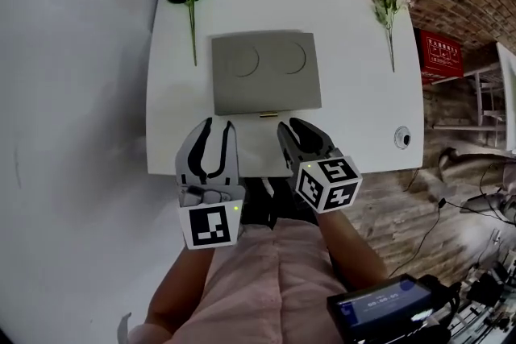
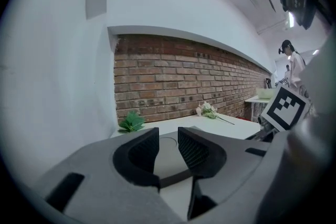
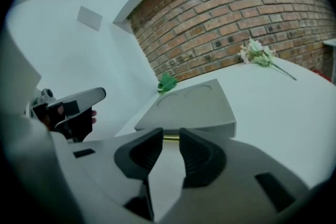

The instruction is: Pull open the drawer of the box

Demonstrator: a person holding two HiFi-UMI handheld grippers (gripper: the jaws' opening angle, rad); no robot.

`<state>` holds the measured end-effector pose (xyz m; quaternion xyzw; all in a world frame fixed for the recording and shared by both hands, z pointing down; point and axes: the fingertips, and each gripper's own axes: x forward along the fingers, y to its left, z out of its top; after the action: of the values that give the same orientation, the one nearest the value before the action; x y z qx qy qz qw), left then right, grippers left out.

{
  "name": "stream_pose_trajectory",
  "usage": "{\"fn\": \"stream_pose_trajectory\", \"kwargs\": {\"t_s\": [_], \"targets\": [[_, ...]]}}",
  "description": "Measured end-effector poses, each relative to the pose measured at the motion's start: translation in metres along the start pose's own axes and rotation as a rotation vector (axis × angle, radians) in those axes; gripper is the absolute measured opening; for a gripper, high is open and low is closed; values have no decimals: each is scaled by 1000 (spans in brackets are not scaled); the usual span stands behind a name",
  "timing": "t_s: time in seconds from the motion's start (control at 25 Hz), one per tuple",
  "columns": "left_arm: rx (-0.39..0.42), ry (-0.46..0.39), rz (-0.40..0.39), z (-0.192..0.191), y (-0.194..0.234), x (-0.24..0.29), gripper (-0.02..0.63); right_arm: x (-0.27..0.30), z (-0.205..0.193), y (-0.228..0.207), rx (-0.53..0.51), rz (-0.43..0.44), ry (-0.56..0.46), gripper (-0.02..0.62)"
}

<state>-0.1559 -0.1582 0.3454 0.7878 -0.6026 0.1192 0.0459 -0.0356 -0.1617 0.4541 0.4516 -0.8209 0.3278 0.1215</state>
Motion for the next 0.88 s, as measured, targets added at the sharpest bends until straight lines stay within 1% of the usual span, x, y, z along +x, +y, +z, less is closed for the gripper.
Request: {"fn": "stream_pose_trajectory", "kwargs": {"t_s": [0.12, 0.32, 0.56, 0.88], "targets": [[-2, 30, 3, -12, -1, 7, 117, 10, -14, -8, 50, 20, 46, 101], [-14, 63, 5, -22, -1, 20, 117, 25, -27, -14, 138, 62, 111, 103], [-30, 77, 0, -34, 4, 35, 117, 42, -30, -14, 231, 116, 165, 100], [-41, 83, 4, -37, 11, 50, 117, 57, -37, -8, 344, 176, 303, 114]]}}
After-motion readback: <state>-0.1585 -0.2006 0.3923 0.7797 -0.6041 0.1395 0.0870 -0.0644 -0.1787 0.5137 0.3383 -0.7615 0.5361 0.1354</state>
